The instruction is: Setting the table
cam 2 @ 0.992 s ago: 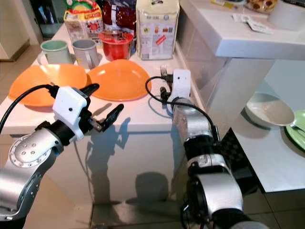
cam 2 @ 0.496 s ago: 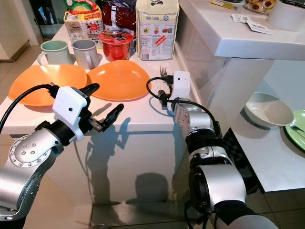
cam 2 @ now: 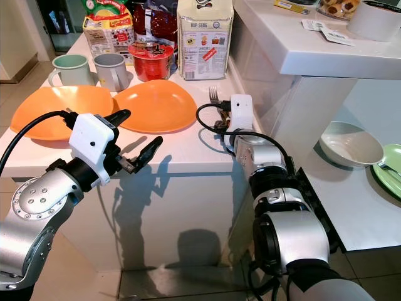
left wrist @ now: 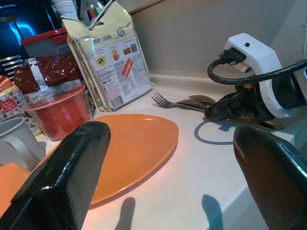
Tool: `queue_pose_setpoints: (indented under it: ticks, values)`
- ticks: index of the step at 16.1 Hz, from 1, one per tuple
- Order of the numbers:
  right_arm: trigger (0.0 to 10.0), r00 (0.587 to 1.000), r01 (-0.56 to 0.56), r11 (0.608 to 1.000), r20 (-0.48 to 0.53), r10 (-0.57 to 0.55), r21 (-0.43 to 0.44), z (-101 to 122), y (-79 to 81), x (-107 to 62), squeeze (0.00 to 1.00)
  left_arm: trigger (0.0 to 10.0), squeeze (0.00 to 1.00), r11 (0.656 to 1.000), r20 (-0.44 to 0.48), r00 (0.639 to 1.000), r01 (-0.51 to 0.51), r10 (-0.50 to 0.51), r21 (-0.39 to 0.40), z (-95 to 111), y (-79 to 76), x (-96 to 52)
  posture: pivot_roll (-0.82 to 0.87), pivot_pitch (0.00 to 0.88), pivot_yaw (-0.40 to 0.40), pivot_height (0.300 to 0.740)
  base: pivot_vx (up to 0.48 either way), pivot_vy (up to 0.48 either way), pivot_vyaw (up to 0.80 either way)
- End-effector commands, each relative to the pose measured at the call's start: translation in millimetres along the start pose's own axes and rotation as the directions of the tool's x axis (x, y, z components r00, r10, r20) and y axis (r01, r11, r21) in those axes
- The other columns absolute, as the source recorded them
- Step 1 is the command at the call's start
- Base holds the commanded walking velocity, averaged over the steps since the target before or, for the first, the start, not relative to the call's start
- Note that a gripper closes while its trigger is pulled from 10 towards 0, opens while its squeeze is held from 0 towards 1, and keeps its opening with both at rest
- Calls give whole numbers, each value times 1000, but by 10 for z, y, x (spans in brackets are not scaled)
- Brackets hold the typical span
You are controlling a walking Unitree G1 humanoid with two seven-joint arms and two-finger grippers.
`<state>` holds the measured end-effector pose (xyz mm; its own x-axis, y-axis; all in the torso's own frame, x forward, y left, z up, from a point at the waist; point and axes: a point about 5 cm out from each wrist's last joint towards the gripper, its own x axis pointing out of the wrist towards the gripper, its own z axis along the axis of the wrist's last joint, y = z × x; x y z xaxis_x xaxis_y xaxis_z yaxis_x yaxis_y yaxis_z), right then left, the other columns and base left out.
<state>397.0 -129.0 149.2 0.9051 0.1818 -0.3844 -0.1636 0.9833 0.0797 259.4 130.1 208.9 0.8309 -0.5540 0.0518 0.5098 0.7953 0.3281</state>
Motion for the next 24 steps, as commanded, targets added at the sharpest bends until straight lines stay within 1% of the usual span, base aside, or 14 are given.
queue_pose_setpoints:
  ticks: [1, 4, 7, 8, 10, 12, 17, 18, 19, 20, 21, 22, 23, 24]
  values:
    - [0, 995, 3, 1000, -99, -4, -7, -216, -11, 12, 0, 10000, 0, 1000, 6, 1000, 10, -10, 3, 25, -13, 11, 64, 0, -27, 740, 0, 0, 0]
    - [0, 996, -2, 1000, -93, 1, -18, -200, -12, 12, 0, 10000, 0, 1000, 8, 1000, 9, -9, 4, 30, -9, 17, 64, 0, -27, 740, 0, 0, 0]
    - [0, 999, -20, 999, -35, 19, -34, -122, 23, 16, 0, 10000, 0, 1000, 11, 1000, 3, -3, 7, 36, 6, 21, 66, 0, -27, 740, 0, 0, 0]
    - [0, 999, -26, 999, 40, 27, -43, -4, 46, 8, 0, 10000, 0, 1000, 13, 1000, -1, 1, 8, 41, 12, 22, 66, 0, -27, 740, 0, 0, 0]
    - [0, 992, -37, 998, 120, 44, -55, 136, 101, -15, 0, 10000, 0, 1000, 13, 1000, -2, 2, 7, 43, 16, 19, 67, 0, -27, 740, 0, 0, 0]
    - [0, 981, -40, 995, 183, 56, -92, 243, 215, -75, 0, 10000, 0, 1000, 12, 1000, -1, 1, 8, 44, 19, 19, 66, 0, -25, 740, 0, 0, 0]
    - [0, 968, 32, 978, 251, 20, -205, 303, 309, -166, 0, 10000, 0, 1000, 14, 1000, 3, -3, 8, 47, 23, 31, 64, 0, -18, 740, 0, 0, 0]
    - [0, 960, 75, 954, 279, 9, -289, 307, 329, -205, 0, 10000, 0, 1000, 15, 1000, 2, -2, 9, 49, 23, 35, 65, 0, -19, 740, 0, 0, 0]
    - [0, 952, 118, 920, 305, 1, -374, 311, 337, -236, 0, 10000, 0, 1000, 16, 1000, 1, -1, 9, 51, 23, 37, 66, 0, -21, 740, 0, 0, 0]
    - [0, 943, 160, 887, 334, -7, -432, 315, 331, -265, 0, 10000, 0, 1000, 17, 1000, 0, 0, 9, 52, 24, 35, 69, 0, -23, 740, 0, 0, 0]
    - [0, 934, 194, 861, 356, -16, -471, 293, 323, -298, 0, 10000, 0, 1000, 17, 1000, -1, 1, 10, 52, 27, 31, 69, 0, -24, 740, 0, 0, 0]
    - [0, 935, 200, 856, 355, -21, -476, 263, 315, -312, 0, 10000, 0, 1000, 16, 1000, -2, 1, 11, 52, 28, 29, 69, 0, -24, 740, 0, 0, 0]
    - [0, 940, 204, 868, 338, -44, -454, 192, 272, -328, 0, 10000, 0, 1000, 16, 1000, -1, 1, 11, 50, 28, 28, 68, 0, -23, 740, 0, 0, 0]
    - [0, 938, 228, 862, 339, -70, -453, 172, 214, -349, 0, 10000, 0, 1000, 17, 1000, 1, -1, 11, 51, 27, 30, 68, 0, -23, 740, 0, 0, 0]
